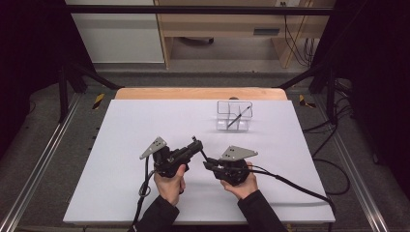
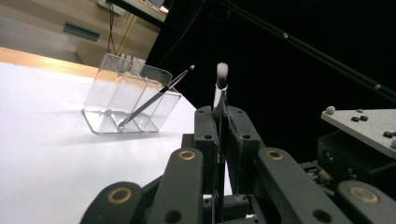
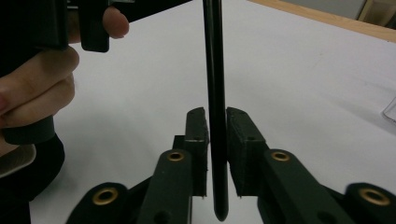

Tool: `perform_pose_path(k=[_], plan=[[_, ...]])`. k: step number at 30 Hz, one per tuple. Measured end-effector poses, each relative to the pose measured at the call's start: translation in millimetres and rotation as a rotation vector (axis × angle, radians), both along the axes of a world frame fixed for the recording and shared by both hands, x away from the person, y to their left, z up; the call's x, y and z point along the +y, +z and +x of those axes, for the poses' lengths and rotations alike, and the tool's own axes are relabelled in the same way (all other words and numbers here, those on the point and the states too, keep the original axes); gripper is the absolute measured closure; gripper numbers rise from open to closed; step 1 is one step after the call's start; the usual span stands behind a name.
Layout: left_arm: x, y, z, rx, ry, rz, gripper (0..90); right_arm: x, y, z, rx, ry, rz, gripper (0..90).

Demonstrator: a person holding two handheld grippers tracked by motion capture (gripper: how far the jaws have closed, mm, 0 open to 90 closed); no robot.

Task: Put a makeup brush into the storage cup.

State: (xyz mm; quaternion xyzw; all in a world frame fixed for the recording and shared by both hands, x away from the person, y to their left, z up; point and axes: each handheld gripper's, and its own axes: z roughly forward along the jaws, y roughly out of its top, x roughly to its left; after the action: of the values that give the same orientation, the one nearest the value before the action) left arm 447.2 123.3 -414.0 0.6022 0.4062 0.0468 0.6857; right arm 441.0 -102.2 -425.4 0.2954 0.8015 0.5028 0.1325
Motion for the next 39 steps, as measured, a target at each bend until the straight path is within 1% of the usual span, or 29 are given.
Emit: perform_pose_path(k=[2, 4, 6, 8, 12, 16, 23, 28, 32, 37, 39], plan=[[0.1, 0.6, -0.3, -0.004, 0.007, 0.014, 83.2, -0.4, 0.6, -0.2, -0.008, -0.009, -0.003, 70.6], [-0.7, 0.8, -0.7, -0.013, 0.012, 0.038, 83.2, -1.0, 1.6, -0.3, -0.013, -0.015, -0.004, 63.0], [-2.4, 0.7, -1.4, -0.017, 0.014, 0.058, 83.2, -1.6, 2.7, -0.5, -0.025, -0.026, -0.004, 57.6], [-4.5, 0.5, -2.0, -0.02, 0.011, 0.075, 83.2, -2.4, 4.2, -0.7, -0.035, -0.035, 0.001, 54.6], [-9.9, 1.0, -3.7, -0.029, 0.002, 0.116, 83.2, -4.0, 7.0, -1.2, -0.033, -0.04, 0.013, 53.7], [-16.1, 2.4, -6.6, -0.051, -0.01, 0.159, 83.2, -4.9, 9.1, -1.8, -0.025, -0.038, 0.025, 56.2], [-23.4, 3.1, -9.3, -0.066, -0.028, 0.202, 83.2, -6.0, 11.4, -1.7, -0.007, -0.038, 0.046, 67.8], [-25.3, 2.9, -10.2, -0.071, -0.034, 0.217, 83.2, -6.3, 12.1, -1.9, -0.003, -0.034, 0.055, 75.9], [-26.0, 3.2, -10.3, -0.073, -0.037, 0.22, 83.1, -6.8, 13.3, -2.3, 0.001, -0.027, 0.067, 83.2], [-25.8, 4.3, -10.0, -0.074, -0.042, 0.222, 82.7, -6.8, 13.7, -2.6, 0.005, -0.019, 0.072, 84.2], [-25.1, 5.7, -9.7, -0.083, -0.041, 0.231, 81.4, -6.9, 14.2, -2.8, 0.006, -0.018, 0.078, 84.2]])
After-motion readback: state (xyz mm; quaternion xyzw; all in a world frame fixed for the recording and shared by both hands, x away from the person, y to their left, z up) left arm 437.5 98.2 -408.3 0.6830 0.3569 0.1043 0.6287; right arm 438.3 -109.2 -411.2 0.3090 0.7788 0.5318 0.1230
